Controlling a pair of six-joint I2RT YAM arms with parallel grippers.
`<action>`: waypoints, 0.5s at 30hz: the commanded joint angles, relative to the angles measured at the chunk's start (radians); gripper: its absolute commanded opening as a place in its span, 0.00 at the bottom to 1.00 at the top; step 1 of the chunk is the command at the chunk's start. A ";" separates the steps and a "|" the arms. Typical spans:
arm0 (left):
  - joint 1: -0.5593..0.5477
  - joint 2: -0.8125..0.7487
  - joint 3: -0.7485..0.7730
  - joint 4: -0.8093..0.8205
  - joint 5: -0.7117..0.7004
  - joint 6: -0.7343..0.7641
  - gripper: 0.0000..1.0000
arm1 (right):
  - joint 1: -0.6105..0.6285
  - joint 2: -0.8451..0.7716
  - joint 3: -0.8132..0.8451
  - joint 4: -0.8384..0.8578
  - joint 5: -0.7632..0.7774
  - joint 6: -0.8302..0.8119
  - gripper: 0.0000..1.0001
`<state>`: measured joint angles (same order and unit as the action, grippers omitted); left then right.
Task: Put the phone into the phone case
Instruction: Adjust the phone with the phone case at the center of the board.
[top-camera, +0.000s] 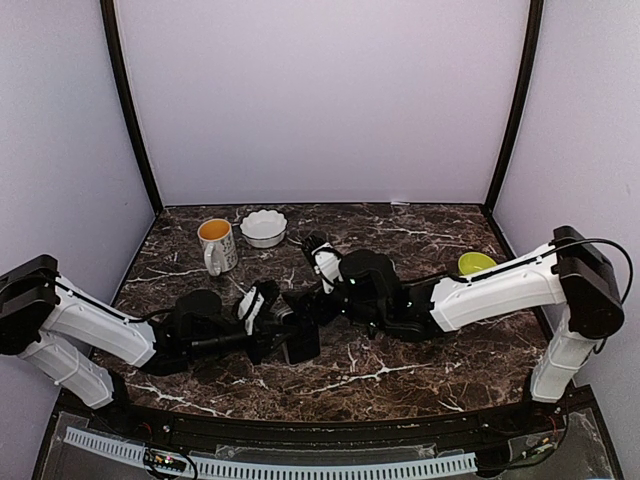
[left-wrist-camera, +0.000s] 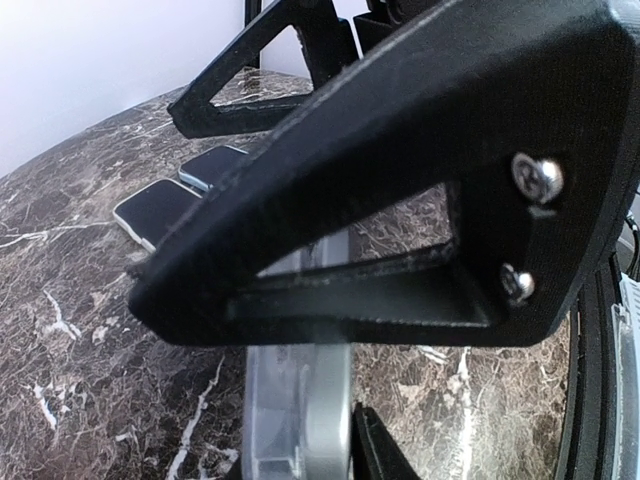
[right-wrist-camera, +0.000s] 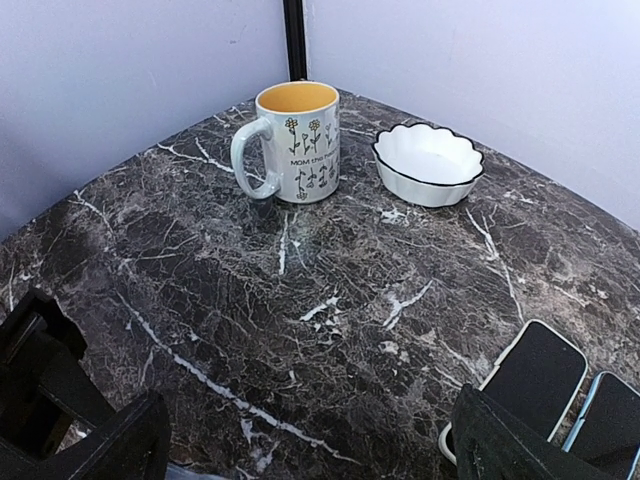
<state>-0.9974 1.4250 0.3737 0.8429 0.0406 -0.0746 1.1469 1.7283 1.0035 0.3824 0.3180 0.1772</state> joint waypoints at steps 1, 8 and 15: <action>-0.003 -0.016 0.023 -0.019 0.002 0.033 0.21 | -0.003 0.031 -0.015 -0.048 0.008 -0.019 0.99; -0.003 -0.010 0.030 -0.031 0.017 0.042 0.22 | -0.003 0.065 0.013 -0.051 -0.005 -0.020 0.98; -0.003 -0.031 0.024 -0.039 0.020 0.033 0.05 | -0.011 -0.001 0.027 -0.100 -0.062 -0.052 0.99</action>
<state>-0.9962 1.4235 0.3775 0.8200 0.0528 -0.0692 1.1461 1.7573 1.0271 0.3931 0.3023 0.1741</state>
